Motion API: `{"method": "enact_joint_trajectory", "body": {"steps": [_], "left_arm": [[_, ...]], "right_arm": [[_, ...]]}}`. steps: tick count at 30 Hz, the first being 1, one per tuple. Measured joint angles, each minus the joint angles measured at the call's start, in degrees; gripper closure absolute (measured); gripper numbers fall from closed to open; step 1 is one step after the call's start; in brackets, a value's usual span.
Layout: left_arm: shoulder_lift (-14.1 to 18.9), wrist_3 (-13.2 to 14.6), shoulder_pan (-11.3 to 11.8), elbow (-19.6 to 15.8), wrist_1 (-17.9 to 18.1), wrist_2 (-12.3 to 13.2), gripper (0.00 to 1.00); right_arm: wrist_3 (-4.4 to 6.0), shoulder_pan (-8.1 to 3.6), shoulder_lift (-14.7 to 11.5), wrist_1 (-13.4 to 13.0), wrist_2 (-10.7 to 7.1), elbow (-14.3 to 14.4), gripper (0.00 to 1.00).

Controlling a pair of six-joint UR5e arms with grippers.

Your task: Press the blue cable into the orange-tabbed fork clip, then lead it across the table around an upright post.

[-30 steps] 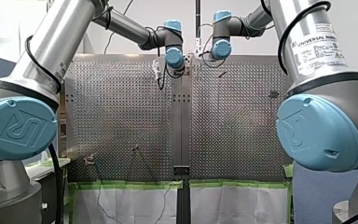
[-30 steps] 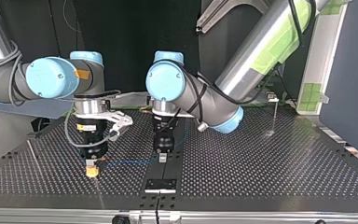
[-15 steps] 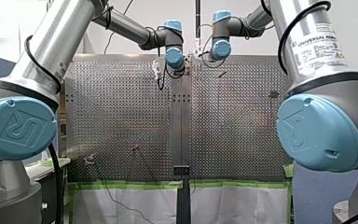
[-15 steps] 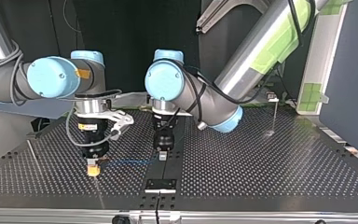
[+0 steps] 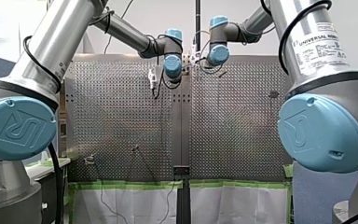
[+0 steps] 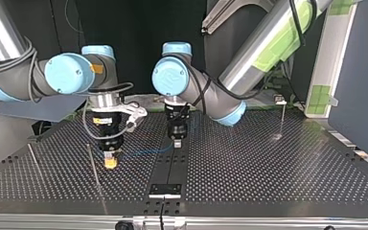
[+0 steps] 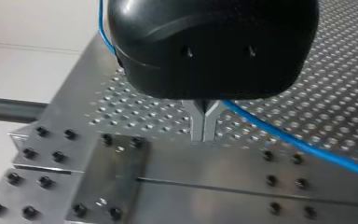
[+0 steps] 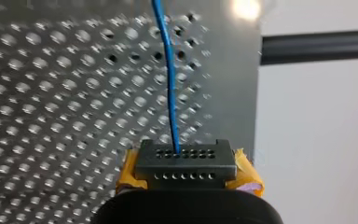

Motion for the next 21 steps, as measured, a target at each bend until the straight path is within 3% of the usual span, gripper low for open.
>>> {"method": "enact_joint_trajectory", "body": {"steps": [9,21], "left_arm": [[1.2,0.1,0.0,-5.3,4.8,-1.0,1.00],[2.7,-0.3,-0.3,-11.8,9.5,-4.0,1.00]], "right_arm": [[-0.41,0.78,0.0,-0.2,-0.50,1.9,1.00],[-0.60,1.36,0.2,-1.8,-0.76,8.0,1.00]]}}
